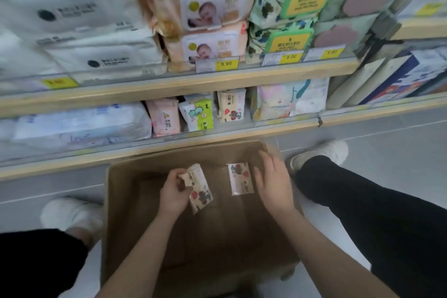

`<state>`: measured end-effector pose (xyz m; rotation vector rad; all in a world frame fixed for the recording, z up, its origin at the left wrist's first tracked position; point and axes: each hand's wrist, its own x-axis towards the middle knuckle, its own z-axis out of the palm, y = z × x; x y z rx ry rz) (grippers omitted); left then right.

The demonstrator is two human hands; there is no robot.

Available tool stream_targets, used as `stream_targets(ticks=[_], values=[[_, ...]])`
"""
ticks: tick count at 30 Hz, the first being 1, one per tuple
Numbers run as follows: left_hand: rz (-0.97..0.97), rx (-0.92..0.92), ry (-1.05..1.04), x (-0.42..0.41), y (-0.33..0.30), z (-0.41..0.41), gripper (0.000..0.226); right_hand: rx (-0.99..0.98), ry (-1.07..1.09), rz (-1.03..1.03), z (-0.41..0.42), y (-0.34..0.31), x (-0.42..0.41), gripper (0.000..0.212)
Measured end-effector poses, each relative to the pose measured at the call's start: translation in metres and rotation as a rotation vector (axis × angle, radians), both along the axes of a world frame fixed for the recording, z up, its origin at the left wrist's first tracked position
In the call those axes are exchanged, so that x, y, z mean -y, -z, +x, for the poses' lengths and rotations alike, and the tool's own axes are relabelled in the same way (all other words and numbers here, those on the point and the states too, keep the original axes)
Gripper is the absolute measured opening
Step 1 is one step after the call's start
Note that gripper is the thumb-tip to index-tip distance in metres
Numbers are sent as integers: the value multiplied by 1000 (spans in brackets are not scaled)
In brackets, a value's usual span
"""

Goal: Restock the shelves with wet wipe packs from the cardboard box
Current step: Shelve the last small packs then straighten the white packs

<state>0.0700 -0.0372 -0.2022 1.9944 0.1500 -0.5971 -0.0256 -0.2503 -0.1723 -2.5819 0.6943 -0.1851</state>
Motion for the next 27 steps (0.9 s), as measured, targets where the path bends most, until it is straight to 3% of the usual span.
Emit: stream_targets(ticks=[4, 12, 18, 22, 27], values=[[-23, -18, -38, -15, 5, 4, 39, -24, -66, 67, 11, 13, -25, 44], [47, -93, -26, -23, 45, 15, 40, -412, 60, 313, 20, 87, -23, 59], [86, -100, 1, -20, 62, 32, 41, -476, 130, 368, 45, 128, -18, 66], [83, -96, 29, -14, 68, 38, 41, -550, 188, 288, 62, 139, -21, 65], [68, -114, 28, -7, 72, 35, 41, -565, 113, 142, 58, 138, -20, 60]])
